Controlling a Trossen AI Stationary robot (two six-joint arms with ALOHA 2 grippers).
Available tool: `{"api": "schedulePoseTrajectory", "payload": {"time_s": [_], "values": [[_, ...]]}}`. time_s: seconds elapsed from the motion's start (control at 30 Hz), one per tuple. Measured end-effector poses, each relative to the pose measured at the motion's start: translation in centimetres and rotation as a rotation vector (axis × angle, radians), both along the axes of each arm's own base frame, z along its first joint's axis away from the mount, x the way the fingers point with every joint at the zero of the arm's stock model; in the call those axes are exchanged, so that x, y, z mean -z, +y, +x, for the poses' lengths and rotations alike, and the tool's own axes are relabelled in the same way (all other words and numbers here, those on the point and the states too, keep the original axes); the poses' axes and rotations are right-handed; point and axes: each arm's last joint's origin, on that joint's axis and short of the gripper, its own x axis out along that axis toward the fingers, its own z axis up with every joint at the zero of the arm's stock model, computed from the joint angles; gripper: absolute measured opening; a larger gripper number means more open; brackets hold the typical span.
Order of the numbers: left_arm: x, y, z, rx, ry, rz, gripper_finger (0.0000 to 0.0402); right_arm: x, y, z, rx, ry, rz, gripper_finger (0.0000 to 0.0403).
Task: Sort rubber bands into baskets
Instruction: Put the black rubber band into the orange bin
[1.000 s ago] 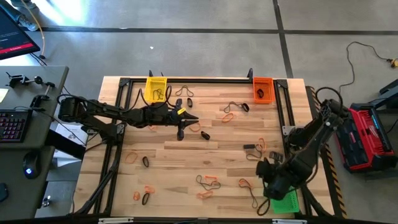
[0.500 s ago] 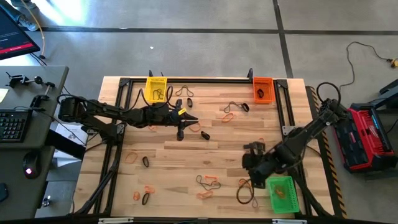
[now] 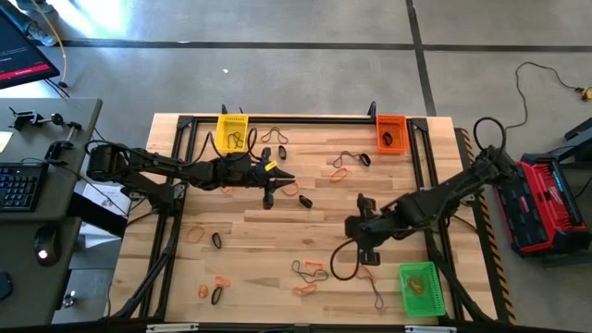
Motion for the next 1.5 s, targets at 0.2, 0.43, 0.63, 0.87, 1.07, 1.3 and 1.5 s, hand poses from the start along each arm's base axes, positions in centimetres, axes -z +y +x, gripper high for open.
{"api": "schedulePoseTrajectory", "payload": {"time_s": [0.2,0.43,0.63,0.87,1.07,1.3,1.5], "values": [[0.1,0.0,0.0,0.0,0.013,-0.001,0.0045,-0.2,0.0,0.4,-0.005,-0.042,0.0,0.0],[0.5,0.0,-0.1,0.0,0.049,-0.005,0.0045,3.1,-0.4,1.1,-0.026,-0.114,0.037,0.0],[0.6,0.0,-0.2,0.0,0.069,-0.007,0.0046,8.0,-1.8,0.8,0.006,-0.17,0.102,0.0],[0.7,0.0,-0.2,-0.001,0.074,-0.011,0.0045,11.4,-2.9,-0.7,-0.008,-0.141,0.074,0.0],[0.7,0.0,-0.2,-0.006,0.073,-0.025,0.0045,11.8,-3.8,-1.0,-0.003,-0.082,0.065,0.0],[0.7,0.0,-0.2,-0.011,0.073,-0.024,0.0046,12.1,-5.4,-1.0,0.065,-0.027,0.046,0.0],[0.7,0.0,-0.2,-0.012,0.073,-0.024,0.0046,12.1,-7.2,-0.6,0.195,-0.045,-0.015,0.0]]}}
